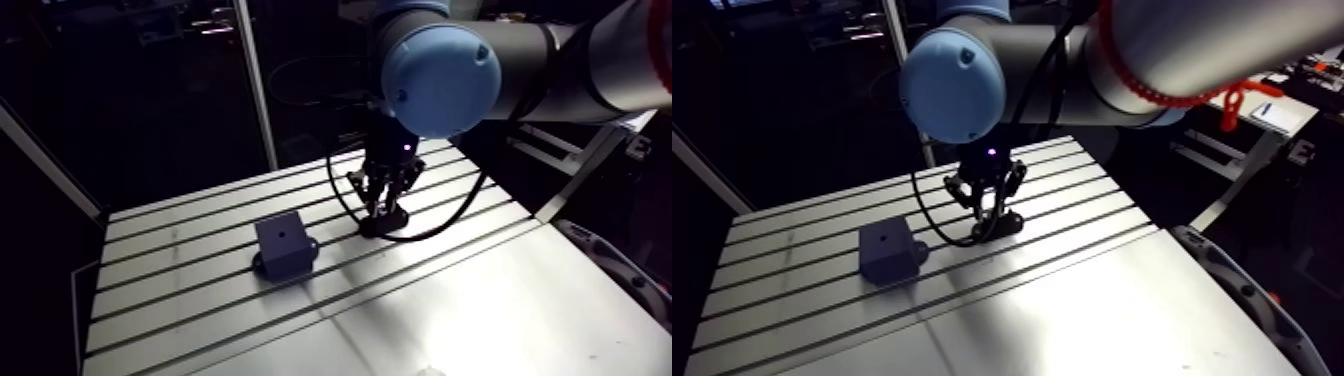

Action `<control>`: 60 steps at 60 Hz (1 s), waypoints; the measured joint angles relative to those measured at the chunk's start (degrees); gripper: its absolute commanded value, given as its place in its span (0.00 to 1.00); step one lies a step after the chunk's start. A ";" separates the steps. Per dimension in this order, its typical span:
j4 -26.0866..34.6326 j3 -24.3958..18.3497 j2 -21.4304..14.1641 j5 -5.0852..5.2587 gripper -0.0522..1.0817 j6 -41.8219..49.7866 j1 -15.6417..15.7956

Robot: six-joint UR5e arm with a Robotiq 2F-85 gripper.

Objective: Pick up the M10 bolt and insert it into the hole until fully seated.

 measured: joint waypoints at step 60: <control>-0.01 -0.17 0.52 -1.10 0.60 0.00 0.01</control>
